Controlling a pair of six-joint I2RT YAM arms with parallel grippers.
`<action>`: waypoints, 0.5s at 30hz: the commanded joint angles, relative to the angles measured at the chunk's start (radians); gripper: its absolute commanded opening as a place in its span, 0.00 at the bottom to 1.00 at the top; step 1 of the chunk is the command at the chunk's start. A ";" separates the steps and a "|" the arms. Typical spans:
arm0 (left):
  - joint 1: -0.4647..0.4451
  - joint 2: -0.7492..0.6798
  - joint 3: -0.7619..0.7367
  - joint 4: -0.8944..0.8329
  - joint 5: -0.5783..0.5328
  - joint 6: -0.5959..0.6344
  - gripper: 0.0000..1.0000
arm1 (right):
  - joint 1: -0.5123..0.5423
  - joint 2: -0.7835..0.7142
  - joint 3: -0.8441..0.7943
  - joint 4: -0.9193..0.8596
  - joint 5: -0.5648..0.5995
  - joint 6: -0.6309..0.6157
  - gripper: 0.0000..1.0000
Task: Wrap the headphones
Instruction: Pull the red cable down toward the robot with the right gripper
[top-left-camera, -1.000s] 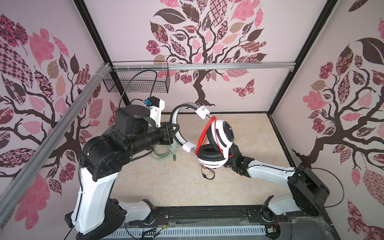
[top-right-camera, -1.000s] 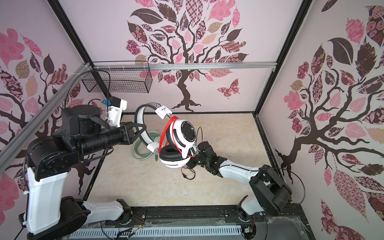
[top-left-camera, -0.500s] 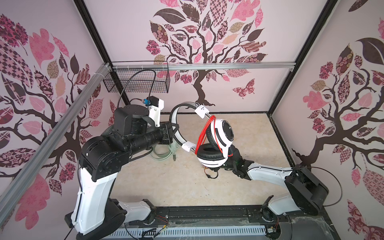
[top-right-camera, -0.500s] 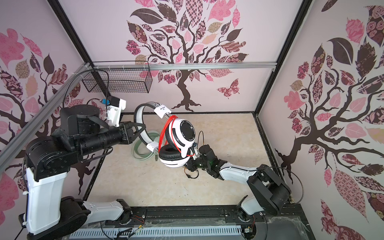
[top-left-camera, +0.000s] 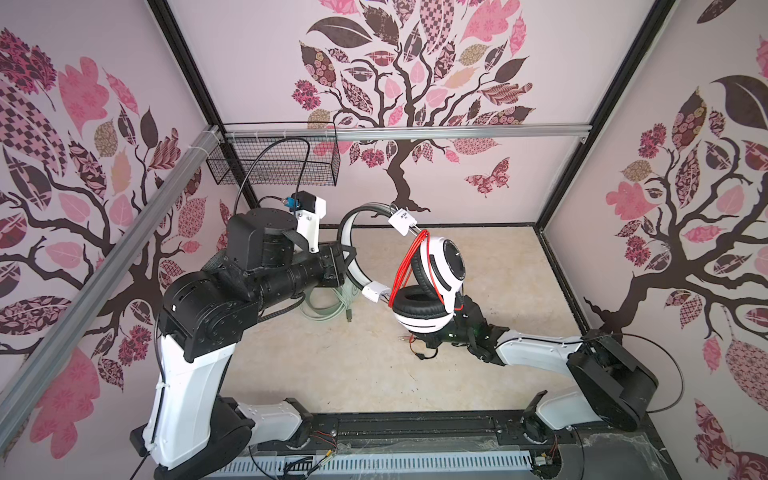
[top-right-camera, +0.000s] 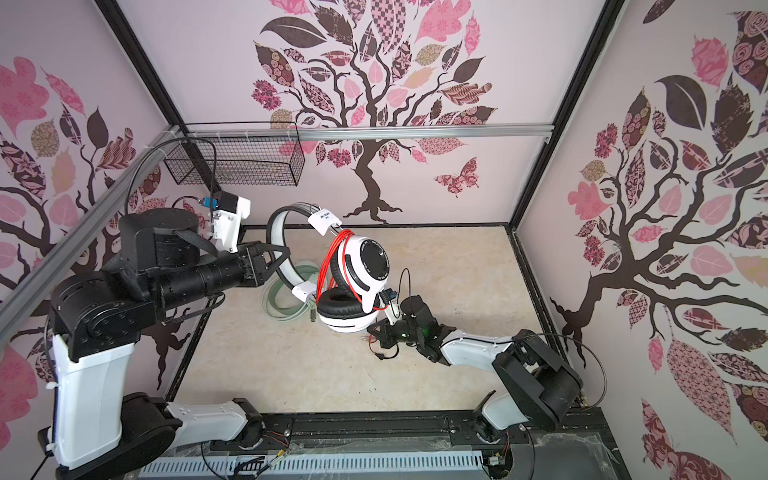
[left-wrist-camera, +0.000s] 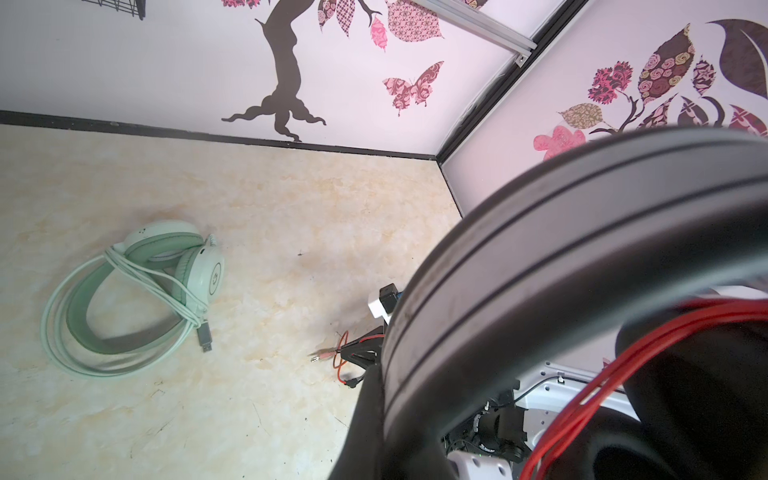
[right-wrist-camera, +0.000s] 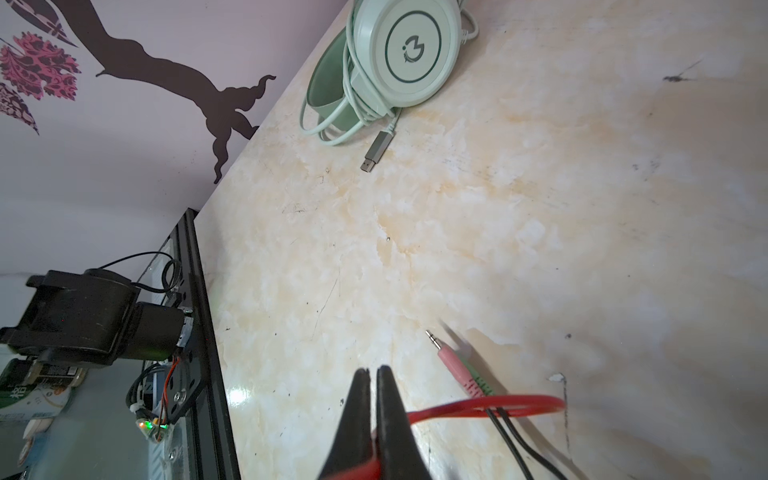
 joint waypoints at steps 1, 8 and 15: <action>0.037 -0.006 0.048 0.093 0.031 -0.038 0.00 | -0.002 -0.041 -0.022 -0.032 0.008 0.000 0.00; 0.100 -0.005 0.015 0.134 0.132 -0.088 0.00 | 0.025 -0.146 -0.027 -0.206 0.118 -0.036 0.00; 0.118 0.016 -0.025 0.166 0.140 -0.160 0.00 | 0.208 -0.197 0.098 -0.474 0.412 -0.104 0.00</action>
